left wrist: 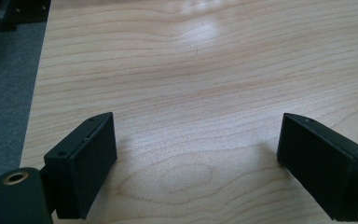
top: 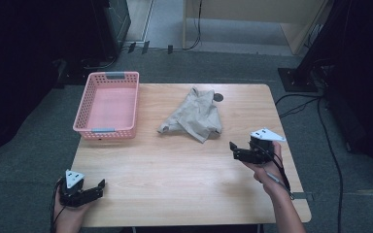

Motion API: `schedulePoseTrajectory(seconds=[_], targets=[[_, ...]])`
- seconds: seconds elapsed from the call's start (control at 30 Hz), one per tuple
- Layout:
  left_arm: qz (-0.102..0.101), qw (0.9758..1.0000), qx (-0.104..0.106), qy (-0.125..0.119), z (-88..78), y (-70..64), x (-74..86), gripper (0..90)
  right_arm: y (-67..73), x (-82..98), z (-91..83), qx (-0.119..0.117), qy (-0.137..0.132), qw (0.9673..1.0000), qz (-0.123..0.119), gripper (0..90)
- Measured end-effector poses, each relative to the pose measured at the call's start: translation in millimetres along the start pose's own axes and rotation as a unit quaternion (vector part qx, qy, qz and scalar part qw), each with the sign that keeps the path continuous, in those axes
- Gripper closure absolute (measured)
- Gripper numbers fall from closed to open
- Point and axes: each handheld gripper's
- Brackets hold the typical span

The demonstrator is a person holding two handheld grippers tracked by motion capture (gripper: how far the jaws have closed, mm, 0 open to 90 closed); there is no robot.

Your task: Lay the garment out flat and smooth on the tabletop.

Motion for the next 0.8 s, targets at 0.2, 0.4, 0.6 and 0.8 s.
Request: schedulePoseTrajectory(seconds=[0.2,0.4,0.6,0.8], targets=[[-0.001,1.0000,0.001,0.000,-0.1,-0.4,0.2,12.2,8.2,-6.5,14.2,-0.006,0.005,1.0000,-0.003,14.5],[-0.001,1.0000,0.000,0.000,-0.1,-0.4,0.2,12.2,16.9,-13.2,26.5,-0.006,0.007,0.9999,-0.007,16.0],[0.000,1.0000,0.001,0.000,-0.1,-0.5,0.2,12.2,24.5,-17.9,39.3,-0.003,0.011,0.9998,-0.015,20.4],[0.001,1.0000,0.001,0.000,-0.1,-0.4,0.1,12.2,27.5,-21.0,51.3,0.000,0.013,0.9998,-0.016,23.8]])
Point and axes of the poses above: each handheld gripper's, and its own axes: z roughly forward along the jaws, x roughly out of its underside, y roughly to its left, and after that the axes turned 6 degrees about x, right-handed
